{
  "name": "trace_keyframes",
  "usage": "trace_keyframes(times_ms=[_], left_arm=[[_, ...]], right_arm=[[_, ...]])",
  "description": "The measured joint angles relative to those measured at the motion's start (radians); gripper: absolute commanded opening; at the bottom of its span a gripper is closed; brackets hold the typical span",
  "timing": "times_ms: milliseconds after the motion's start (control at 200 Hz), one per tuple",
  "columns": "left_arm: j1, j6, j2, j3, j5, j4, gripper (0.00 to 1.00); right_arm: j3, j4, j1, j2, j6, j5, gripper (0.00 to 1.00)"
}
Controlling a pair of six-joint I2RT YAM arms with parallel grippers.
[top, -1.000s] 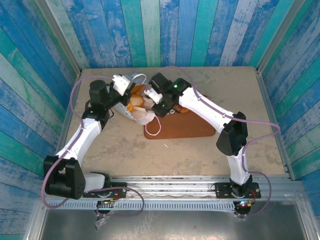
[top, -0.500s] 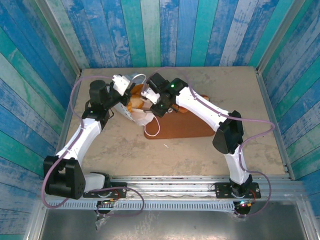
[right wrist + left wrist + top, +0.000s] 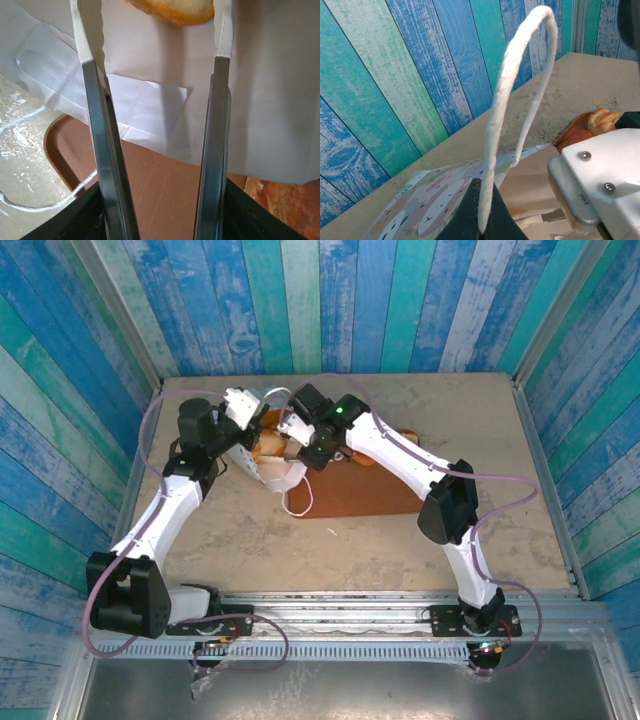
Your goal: Take the fake bread out of the paper bag
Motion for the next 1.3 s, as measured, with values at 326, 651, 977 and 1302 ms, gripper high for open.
trace_keyframes(times_ms=[326,651,977,1302], left_arm=[[0.0,0.008,0.001,0.001,-0.002,0.0,0.0],[0.0,0.025,0.002,0.002,-0.022,0.0,0.0],[0.0,0.034,0.002,0.01,-0.024,0.0,0.0],[0.0,0.034,0.002,0.011,-0.024,-0.002,0.01]], right_arm=[[0.018,0.0,0.0,0.025,-0.017,0.006,0.48],[-0.138,0.008,0.001,-0.098,0.058,0.007,0.46],[-0.195,0.03,0.003,-0.222,0.209,-0.036,0.46],[-0.191,0.08,0.007,-0.22,0.31,-0.18,0.47]])
